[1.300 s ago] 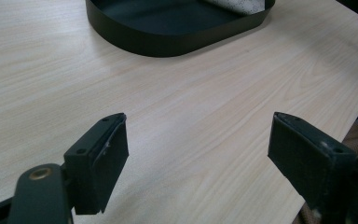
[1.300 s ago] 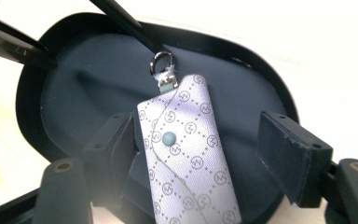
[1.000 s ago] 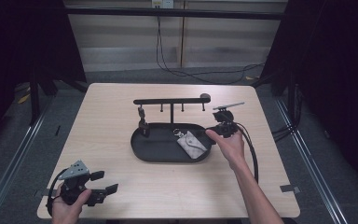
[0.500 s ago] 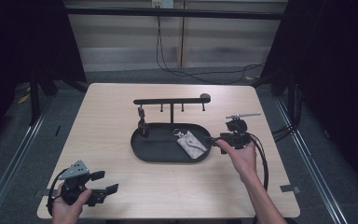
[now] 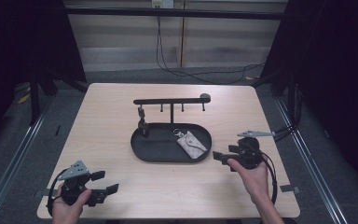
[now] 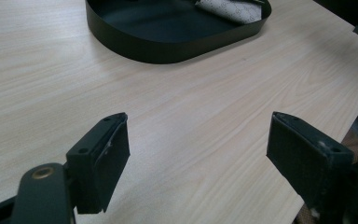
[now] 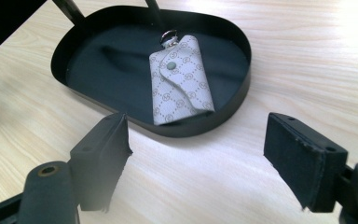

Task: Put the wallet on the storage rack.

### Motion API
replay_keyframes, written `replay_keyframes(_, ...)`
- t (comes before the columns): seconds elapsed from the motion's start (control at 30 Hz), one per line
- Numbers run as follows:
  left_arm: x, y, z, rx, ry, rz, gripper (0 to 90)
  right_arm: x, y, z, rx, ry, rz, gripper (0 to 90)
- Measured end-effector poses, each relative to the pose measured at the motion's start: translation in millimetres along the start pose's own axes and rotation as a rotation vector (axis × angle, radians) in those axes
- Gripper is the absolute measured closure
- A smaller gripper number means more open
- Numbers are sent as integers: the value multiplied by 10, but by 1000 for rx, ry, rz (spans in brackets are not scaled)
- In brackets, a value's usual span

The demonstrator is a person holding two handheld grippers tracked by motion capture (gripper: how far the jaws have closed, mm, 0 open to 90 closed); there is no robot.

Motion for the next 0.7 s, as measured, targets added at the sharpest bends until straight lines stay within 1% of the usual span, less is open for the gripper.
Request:
replay_keyframes(0.07,3,-9,1,0,9,-1,210,-2,66,-49,-8,-4,2,213)
replay_keyframes(0.17,-2,-7,1,-2,7,-4,210,11,110,-123,-9,14,-8,208)
replay_keyframes(0.2,-2,-5,2,-4,6,-3,210,17,131,-154,-6,11,-9,208)
replay_keyframes(0.27,-3,-5,2,-5,6,-3,209,22,163,-215,-18,17,-10,208)
replay_keyframes(0.43,-8,-3,4,-8,3,-5,208,23,287,-349,-29,32,-24,208)
replay_keyframes(0.53,-14,-9,3,-6,3,-5,207,4,375,-427,-45,40,-39,208)
replay_keyframes(0.57,-14,-11,3,-5,1,-5,207,-5,390,-460,-40,41,-40,208)
replay_keyframes(0.7,-17,-18,1,-1,1,-5,207,-80,394,-572,-45,25,-41,201)
Point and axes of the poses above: each handheld gripper's, and its own axes: y roughly backward along the jaws, z roughly out of its top, x roughly to its left, the point moved 1 cm from there along -y, roughly forward along the jaws, and after that the axes turned 7 degrees about -x, right-handed, at the moved point
